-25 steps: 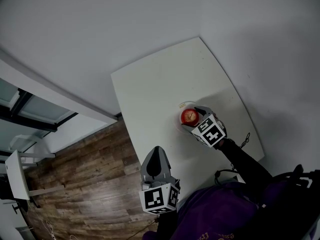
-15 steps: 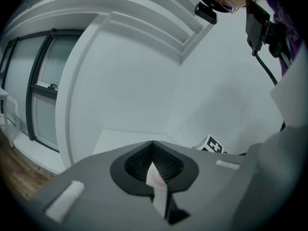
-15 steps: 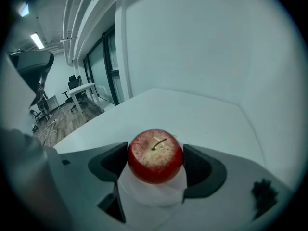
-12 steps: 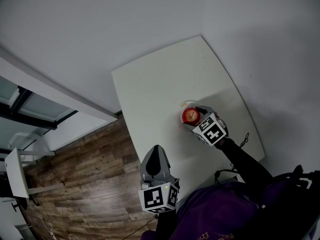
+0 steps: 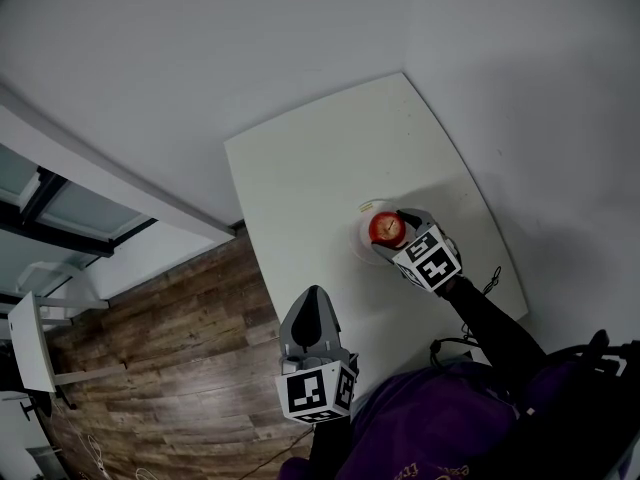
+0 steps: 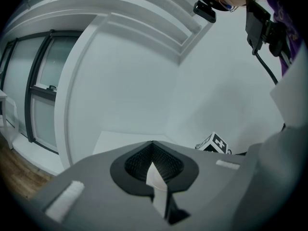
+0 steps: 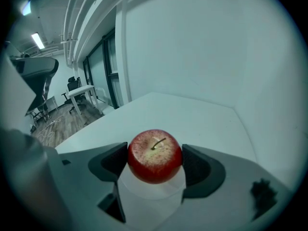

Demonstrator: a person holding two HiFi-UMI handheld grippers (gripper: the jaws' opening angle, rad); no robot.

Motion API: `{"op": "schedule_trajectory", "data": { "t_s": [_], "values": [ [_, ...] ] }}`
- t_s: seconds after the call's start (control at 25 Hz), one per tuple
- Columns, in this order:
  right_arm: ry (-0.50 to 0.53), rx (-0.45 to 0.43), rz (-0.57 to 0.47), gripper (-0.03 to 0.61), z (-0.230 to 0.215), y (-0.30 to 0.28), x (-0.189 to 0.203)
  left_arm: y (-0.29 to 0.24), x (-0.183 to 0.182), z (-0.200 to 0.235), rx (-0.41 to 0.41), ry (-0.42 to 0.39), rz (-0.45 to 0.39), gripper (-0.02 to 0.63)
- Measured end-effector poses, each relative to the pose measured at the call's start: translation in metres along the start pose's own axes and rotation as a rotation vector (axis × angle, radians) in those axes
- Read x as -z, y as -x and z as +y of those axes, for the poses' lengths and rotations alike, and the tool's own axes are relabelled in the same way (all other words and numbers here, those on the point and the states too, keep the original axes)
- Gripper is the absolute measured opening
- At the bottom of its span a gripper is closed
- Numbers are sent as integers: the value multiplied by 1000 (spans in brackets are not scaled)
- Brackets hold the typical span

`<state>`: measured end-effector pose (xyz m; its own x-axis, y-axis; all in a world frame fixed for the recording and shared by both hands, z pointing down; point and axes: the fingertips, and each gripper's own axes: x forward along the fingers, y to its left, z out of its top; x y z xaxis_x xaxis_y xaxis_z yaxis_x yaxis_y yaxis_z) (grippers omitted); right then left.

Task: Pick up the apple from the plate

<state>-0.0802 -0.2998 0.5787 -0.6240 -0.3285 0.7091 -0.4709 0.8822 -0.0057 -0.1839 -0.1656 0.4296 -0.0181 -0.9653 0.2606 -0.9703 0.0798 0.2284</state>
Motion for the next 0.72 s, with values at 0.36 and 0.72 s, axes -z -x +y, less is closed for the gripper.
{"op": "schedule_trajectory", "data": {
  "t_s": [0.36, 0.72],
  "values": [
    [-10, 30, -22, 357, 0, 21, 5, 7, -5, -5, 9, -4, -21, 6],
    [-10, 60, -29, 357, 6, 42, 17, 20, -4, -15, 32, 8, -31, 6]
  ]
}}
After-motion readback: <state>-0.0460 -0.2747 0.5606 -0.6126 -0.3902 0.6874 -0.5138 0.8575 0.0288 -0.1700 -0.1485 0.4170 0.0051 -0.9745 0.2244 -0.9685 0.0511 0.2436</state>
